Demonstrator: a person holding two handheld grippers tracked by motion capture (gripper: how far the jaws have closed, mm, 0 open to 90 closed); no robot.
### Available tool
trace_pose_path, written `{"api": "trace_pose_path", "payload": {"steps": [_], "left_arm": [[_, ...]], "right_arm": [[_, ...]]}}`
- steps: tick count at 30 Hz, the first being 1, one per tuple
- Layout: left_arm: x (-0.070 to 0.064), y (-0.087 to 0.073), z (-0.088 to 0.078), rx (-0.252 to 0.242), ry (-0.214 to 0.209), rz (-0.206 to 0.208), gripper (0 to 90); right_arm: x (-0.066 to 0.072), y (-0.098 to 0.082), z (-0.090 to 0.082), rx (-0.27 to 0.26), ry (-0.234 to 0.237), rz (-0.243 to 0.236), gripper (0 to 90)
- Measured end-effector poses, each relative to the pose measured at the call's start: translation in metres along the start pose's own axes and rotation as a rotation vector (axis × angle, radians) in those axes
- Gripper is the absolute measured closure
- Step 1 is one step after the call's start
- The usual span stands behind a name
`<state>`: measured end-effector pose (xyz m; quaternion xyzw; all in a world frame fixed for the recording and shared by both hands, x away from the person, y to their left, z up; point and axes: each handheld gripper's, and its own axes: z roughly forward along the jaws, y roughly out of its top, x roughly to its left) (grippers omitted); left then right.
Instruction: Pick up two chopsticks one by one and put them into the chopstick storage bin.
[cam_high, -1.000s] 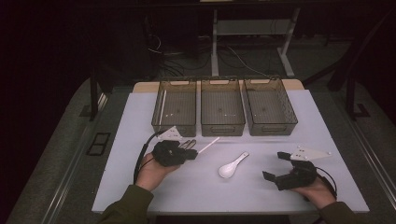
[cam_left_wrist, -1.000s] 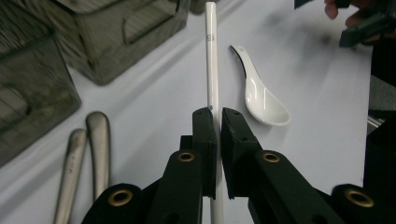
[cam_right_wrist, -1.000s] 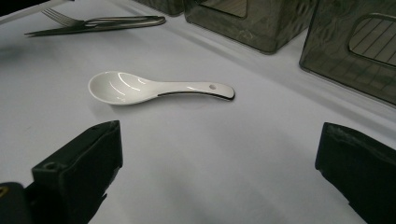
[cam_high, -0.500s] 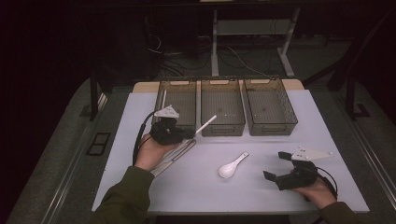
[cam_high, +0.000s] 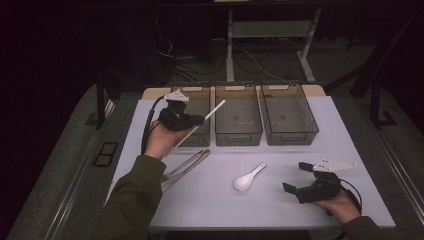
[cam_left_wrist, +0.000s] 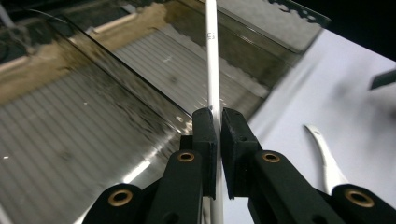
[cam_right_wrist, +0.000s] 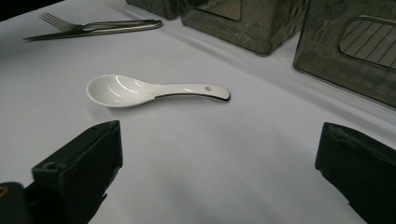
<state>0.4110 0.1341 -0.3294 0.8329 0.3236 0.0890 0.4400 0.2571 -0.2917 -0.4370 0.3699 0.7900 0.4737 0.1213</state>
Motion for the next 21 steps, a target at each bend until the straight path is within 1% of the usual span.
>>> {"api": "trace_pose_path", "payload": {"steps": [5,9,11,14,16,18,19,21], "left_arm": [[0.018,0.013,0.002,-0.008,0.034,-0.003,83.9],[0.034,0.021,0.002,-0.044,0.061,-0.034,83.8],[0.043,0.023,0.003,-0.053,0.073,-0.040,83.8],[0.055,0.026,0.007,-0.055,0.093,-0.049,83.8],[0.062,0.027,0.011,-0.052,0.115,-0.061,83.8],[0.070,0.027,0.016,-0.037,0.119,-0.059,83.8],[0.072,0.027,0.018,-0.035,0.126,-0.067,83.8],[0.081,0.026,0.023,-0.033,0.138,-0.071,83.8]], "right_arm": [[0.000,0.000,0.000,0.000,0.000,0.001,0.7],[0.000,0.000,-0.001,0.000,0.001,-0.001,0.6],[0.000,0.000,-0.001,-0.001,0.002,0.000,0.7],[-0.001,0.000,0.000,-0.003,0.002,-0.002,0.7],[0.000,0.000,-0.001,-0.001,0.003,-0.001,0.7],[0.000,0.000,-0.001,-0.001,0.004,0.000,0.7],[0.000,0.000,-0.001,-0.002,0.004,-0.001,0.6],[0.000,0.000,-0.001,-0.003,0.005,-0.001,0.6]]}}
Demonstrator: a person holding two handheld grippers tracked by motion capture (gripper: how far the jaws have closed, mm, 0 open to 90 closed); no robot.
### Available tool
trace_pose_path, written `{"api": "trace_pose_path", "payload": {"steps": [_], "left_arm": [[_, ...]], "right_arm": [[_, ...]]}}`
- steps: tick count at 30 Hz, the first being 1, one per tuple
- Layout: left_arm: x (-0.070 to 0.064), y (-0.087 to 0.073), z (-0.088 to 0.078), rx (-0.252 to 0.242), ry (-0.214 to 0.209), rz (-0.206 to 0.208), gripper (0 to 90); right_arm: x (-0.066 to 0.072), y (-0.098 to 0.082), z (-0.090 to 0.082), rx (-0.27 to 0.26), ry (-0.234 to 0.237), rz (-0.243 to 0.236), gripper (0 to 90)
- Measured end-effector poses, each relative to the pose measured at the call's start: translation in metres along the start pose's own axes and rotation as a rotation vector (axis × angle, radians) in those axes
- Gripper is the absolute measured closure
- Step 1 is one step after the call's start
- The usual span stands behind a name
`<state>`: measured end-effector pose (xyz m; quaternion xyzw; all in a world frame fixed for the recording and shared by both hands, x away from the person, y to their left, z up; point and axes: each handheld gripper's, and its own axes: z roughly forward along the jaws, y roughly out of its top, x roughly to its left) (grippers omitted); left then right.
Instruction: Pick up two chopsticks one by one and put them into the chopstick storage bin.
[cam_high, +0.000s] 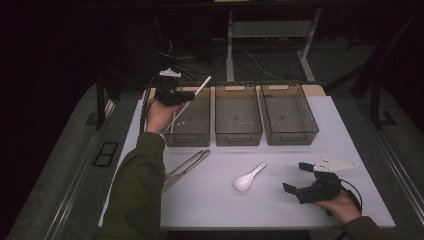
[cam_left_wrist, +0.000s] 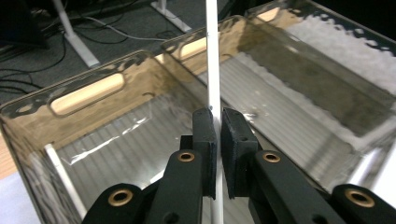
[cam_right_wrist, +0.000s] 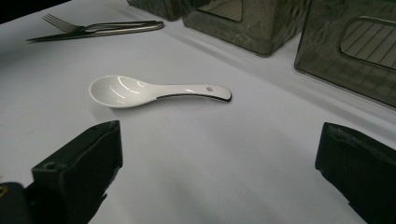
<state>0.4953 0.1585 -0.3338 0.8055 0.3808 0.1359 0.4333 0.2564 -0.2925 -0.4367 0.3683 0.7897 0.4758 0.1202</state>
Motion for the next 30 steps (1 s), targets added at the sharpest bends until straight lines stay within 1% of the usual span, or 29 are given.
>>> {"api": "trace_pose_path", "payload": {"steps": [1,2,3,4,6,7,10,14,18,19,21,24,26,27,30], "left_arm": [[0.003,-0.001,0.002,-0.003,0.005,-0.015,83.8],[0.006,-0.002,0.003,-0.007,0.003,-0.018,83.8],[0.008,-0.003,0.005,-0.017,0.002,-0.044,83.8],[0.010,-0.005,0.008,-0.022,0.008,-0.053,83.7],[0.014,-0.008,0.012,-0.011,0.014,-0.068,83.7],[0.016,-0.010,0.013,0.000,0.018,-0.066,83.7],[0.017,-0.014,0.018,0.013,0.021,-0.080,83.7],[0.017,-0.019,0.024,0.053,0.036,-0.065,83.5],[0.016,-0.024,0.028,0.070,0.050,-0.060,83.4],[0.016,-0.026,0.029,0.076,0.057,-0.060,83.3],[0.017,-0.028,0.030,0.079,0.064,-0.075,83.0],[0.019,-0.030,0.031,0.095,0.077,-0.069,82.6],[0.019,-0.030,0.030,0.083,0.079,-0.082,82.7],[0.020,-0.030,0.030,0.075,0.079,-0.082,81.9],[0.019,-0.029,0.027,0.074,0.083,-0.075,80.6]], "right_arm": [[0.000,0.000,0.000,0.001,0.000,0.000,0.7],[0.000,0.000,0.000,0.000,0.002,0.001,0.7],[0.000,0.000,0.000,0.000,0.001,0.002,0.7],[0.000,0.000,0.000,0.000,0.002,0.001,0.7],[-0.001,0.000,0.000,-0.002,0.003,0.002,0.7],[-0.001,0.000,0.000,-0.002,0.004,0.002,0.6],[0.000,0.000,-0.001,-0.003,0.005,0.002,0.7],[0.000,0.000,-0.001,-0.002,0.005,0.004,0.7],[0.000,0.000,-0.001,-0.002,0.004,0.003,0.7],[0.000,0.000,-0.001,-0.001,0.003,0.002,0.7],[0.000,0.000,-0.001,-0.001,0.002,0.003,0.7],[0.000,-0.001,-0.001,-0.001,0.003,0.004,0.7],[0.000,-0.001,-0.001,0.000,0.004,0.002,0.7],[0.000,-0.001,-0.001,0.001,0.005,0.001,0.7],[0.000,-0.001,0.000,0.002,0.006,-0.002,0.7]]}}
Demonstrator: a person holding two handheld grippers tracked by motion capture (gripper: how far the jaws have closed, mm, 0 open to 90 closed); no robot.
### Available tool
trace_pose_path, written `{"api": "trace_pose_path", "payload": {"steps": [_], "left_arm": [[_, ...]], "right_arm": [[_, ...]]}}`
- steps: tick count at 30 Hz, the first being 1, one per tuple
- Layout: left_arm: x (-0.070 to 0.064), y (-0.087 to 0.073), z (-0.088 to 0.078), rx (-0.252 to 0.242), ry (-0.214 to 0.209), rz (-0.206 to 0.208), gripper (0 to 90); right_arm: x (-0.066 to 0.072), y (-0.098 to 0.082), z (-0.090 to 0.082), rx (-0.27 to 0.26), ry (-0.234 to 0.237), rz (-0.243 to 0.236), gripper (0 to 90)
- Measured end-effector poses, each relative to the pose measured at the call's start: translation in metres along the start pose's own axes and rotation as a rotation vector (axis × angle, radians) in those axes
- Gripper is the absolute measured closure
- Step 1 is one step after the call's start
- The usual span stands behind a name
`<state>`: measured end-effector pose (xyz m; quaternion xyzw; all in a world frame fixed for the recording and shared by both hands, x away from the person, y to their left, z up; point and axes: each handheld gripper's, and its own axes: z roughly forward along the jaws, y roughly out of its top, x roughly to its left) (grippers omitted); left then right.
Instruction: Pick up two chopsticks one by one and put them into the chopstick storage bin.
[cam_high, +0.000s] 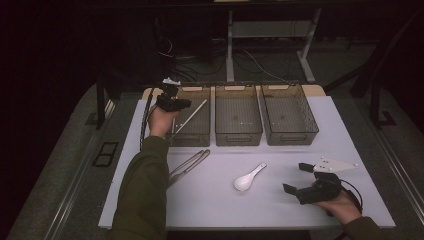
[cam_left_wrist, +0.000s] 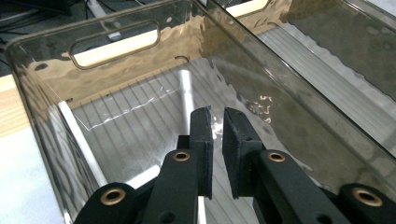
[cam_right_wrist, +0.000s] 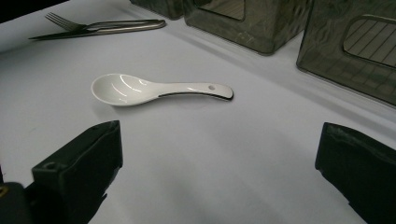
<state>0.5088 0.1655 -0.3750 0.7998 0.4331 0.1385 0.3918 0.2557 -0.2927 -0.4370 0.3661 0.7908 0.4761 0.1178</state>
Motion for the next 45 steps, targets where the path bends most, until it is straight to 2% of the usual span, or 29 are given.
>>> {"api": "trace_pose_path", "payload": {"steps": [4,9,11,14,15,16,29,36,45], "left_arm": [[-0.004,0.001,-0.004,0.000,-0.013,0.014,76.1],[-0.011,0.002,-0.013,-0.003,-0.048,0.056,66.0],[-0.016,0.002,-0.019,-0.010,-0.055,0.061,62.4],[-0.022,-0.001,-0.027,-0.029,-0.092,0.082,56.9],[-0.026,-0.003,-0.029,-0.030,-0.103,0.077,55.7],[-0.029,-0.005,-0.032,-0.035,-0.107,0.096,54.8],[-0.059,-0.030,-0.053,-0.061,-0.170,0.138,48.9],[-0.075,-0.043,-0.067,-0.108,-0.201,0.154,46.3],[-0.097,-0.062,-0.081,-0.131,-0.236,0.192,39.6]], "right_arm": [[0.000,0.000,0.000,0.000,0.001,0.002,0.7],[0.000,0.001,0.001,0.002,0.004,0.004,0.7],[0.000,0.001,0.001,0.002,0.004,0.004,0.7],[-0.001,0.001,0.000,0.004,0.001,0.006,0.7],[-0.001,0.001,0.000,0.003,0.001,0.006,0.7],[-0.001,0.001,0.000,0.001,0.000,0.007,0.7],[-0.001,0.000,-0.002,-0.001,-0.002,0.010,0.7],[-0.001,0.000,-0.002,0.000,-0.001,0.009,0.7],[-0.001,0.000,-0.003,-0.005,0.000,0.004,0.7]]}}
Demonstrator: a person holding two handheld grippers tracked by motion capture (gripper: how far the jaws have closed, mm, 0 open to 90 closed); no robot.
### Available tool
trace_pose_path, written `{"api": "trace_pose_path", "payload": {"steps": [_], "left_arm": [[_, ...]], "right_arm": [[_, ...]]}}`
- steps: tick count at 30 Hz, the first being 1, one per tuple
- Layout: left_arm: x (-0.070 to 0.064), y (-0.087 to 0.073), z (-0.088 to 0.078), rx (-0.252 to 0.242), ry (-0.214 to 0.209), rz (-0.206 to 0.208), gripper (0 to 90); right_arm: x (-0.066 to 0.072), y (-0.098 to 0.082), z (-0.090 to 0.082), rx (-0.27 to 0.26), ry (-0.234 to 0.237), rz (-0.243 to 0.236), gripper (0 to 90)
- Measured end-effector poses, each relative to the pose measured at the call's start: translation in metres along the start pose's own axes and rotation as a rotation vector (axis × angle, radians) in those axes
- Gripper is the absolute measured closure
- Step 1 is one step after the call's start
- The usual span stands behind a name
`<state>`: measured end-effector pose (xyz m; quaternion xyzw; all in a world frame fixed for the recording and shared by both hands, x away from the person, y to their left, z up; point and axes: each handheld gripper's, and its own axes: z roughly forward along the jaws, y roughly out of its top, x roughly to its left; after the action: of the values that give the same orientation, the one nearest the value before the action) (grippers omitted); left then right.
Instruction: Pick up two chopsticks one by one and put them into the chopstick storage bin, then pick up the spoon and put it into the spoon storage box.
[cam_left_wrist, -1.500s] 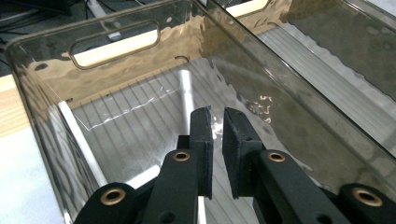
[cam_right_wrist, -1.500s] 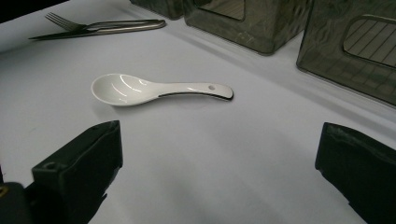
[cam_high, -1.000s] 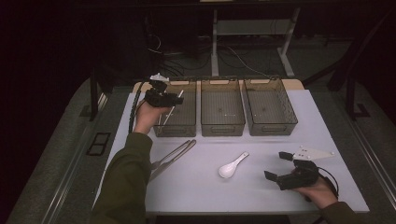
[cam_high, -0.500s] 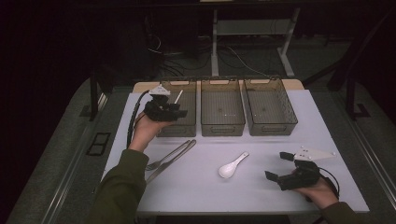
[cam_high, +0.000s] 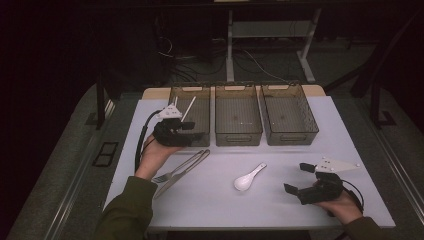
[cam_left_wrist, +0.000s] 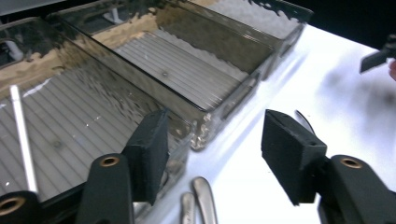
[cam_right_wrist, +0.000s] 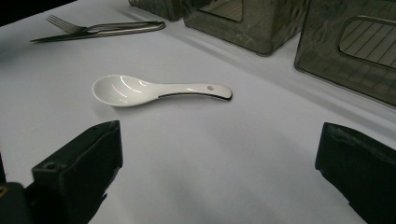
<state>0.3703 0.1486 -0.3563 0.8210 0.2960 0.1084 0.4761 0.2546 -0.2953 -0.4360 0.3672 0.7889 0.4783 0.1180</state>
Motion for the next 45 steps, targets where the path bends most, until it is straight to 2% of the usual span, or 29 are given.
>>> {"api": "trace_pose_path", "payload": {"steps": [12,18,22,28,32,34,37,40,45], "left_arm": [[-0.029,-0.028,-0.008,-0.035,-0.045,0.008,27.6],[-0.048,-0.049,-0.015,-0.034,-0.056,0.052,20.9],[-0.051,-0.061,-0.017,-0.037,-0.062,0.049,17.3],[-0.056,-0.077,-0.022,-0.068,-0.069,0.039,11.1],[-0.060,-0.085,-0.025,-0.065,-0.069,0.039,1.5],[-0.062,-0.088,-0.025,-0.056,-0.068,0.037,0.0],[-0.064,-0.094,-0.026,-0.045,-0.070,0.031,0.0],[-0.065,-0.099,-0.025,-0.020,-0.082,0.028,0.0],[-0.065,-0.100,-0.022,0.003,-0.087,0.039,0.0]], "right_arm": [[-0.001,0.001,0.000,0.000,-0.001,0.012,0.7],[-0.001,-0.001,-0.003,-0.007,-0.005,0.011,0.7],[-0.001,-0.001,-0.004,-0.007,-0.007,0.014,0.7],[-0.001,0.000,-0.004,0.007,-0.002,0.013,0.7],[-0.002,0.002,-0.005,0.030,0.019,0.011,0.7],[-0.001,0.004,-0.005,0.041,0.026,0.015,1.4],[-0.001,0.009,-0.004,0.052,0.044,0.006,15.4],[-0.002,0.013,-0.001,0.057,0.043,0.006,25.9],[-0.002,0.020,0.006,0.080,0.061,-0.008,39.4]]}}
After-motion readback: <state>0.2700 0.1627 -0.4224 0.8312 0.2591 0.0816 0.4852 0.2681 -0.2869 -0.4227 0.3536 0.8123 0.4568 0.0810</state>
